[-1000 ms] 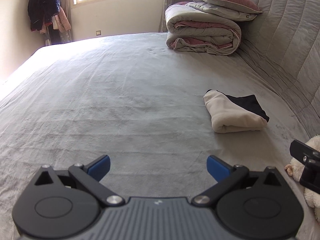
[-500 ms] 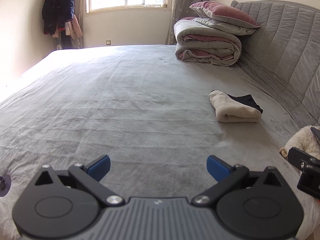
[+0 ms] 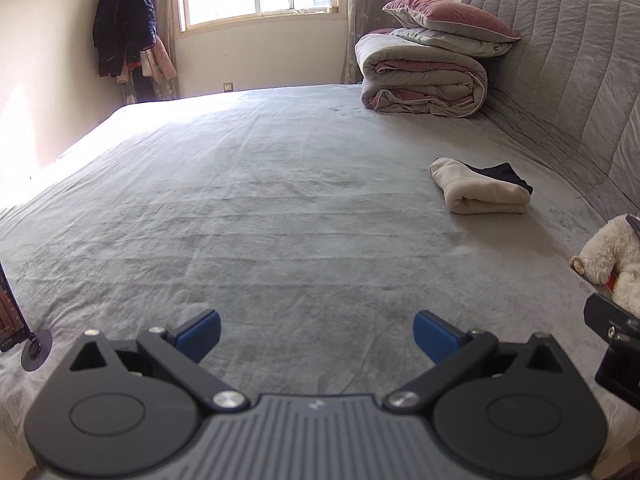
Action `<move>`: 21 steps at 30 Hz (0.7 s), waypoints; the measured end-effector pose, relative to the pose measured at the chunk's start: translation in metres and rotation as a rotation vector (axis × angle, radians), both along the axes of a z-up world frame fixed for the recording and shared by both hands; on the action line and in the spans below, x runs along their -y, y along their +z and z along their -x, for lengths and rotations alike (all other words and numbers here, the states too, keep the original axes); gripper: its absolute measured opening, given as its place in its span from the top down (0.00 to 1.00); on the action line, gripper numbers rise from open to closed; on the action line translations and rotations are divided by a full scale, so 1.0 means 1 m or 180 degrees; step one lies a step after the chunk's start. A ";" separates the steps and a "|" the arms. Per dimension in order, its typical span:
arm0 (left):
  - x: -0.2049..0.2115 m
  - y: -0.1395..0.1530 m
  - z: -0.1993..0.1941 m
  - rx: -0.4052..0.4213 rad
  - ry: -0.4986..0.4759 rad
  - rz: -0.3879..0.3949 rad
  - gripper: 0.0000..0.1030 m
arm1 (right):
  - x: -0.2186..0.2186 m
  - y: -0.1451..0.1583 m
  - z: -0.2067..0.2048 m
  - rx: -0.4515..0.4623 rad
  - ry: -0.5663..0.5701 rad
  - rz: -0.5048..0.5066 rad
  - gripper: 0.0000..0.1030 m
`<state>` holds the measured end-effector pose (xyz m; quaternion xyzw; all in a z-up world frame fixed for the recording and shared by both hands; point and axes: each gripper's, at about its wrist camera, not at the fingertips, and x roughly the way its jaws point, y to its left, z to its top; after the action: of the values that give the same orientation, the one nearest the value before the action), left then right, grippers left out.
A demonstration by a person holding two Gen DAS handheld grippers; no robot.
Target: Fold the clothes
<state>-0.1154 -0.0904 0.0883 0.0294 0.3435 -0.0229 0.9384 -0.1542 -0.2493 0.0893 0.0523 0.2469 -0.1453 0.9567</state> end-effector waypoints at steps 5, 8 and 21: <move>0.002 -0.010 -0.003 -0.0049 -0.0001 -0.0037 0.01 | -0.004 -0.004 0.003 0.0052 -0.0053 0.0144 0.00; 0.003 -0.014 -0.006 -0.0089 -0.0004 -0.0028 0.01 | -0.004 -0.007 0.002 0.0067 -0.0026 0.0106 0.00; 0.003 -0.028 -0.024 -0.0139 0.0095 -0.0066 0.01 | -0.010 -0.026 -0.017 -0.0040 0.0067 0.0099 0.00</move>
<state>-0.0918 -0.0933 0.0604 0.0335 0.3645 -0.0059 0.9306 -0.1371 -0.2390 0.0631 0.0339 0.2511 -0.1394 0.9573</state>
